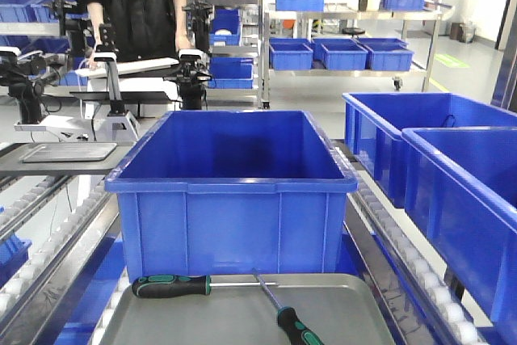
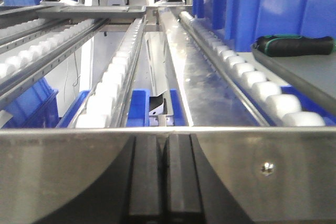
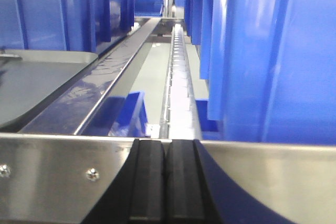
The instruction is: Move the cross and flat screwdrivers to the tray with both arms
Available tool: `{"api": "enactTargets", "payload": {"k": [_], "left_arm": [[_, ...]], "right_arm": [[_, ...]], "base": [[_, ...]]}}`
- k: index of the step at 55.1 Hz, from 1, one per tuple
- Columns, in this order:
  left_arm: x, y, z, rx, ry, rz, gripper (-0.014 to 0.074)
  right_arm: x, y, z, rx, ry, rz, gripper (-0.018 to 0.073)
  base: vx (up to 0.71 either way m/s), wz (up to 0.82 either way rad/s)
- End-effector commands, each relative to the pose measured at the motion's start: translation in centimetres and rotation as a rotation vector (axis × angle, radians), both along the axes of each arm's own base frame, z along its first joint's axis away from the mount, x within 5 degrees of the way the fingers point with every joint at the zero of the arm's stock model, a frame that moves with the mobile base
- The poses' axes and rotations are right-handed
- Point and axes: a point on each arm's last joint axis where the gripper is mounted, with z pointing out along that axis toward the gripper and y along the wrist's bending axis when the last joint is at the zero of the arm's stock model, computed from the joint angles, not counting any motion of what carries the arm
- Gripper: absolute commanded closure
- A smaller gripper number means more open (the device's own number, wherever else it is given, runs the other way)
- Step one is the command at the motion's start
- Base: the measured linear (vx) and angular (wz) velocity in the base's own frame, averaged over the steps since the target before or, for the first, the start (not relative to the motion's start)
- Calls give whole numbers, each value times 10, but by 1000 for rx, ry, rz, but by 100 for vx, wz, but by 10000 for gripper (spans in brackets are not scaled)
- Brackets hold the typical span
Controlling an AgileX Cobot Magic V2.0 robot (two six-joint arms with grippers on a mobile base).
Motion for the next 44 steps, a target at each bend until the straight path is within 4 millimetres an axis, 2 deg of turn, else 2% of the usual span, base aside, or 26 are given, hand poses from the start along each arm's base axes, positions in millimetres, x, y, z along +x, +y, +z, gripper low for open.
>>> {"api": "enactTargets", "payload": {"k": [1,44], "left_arm": [[0,0,15,-15,-102,0,602],[0,0,15,-15,-101,0,602]], "right_arm": [[1,0,7,17,-107,-5,569],[1,0,8,19,-107,-6,567]], "base": [[0,1],[0,0]]}}
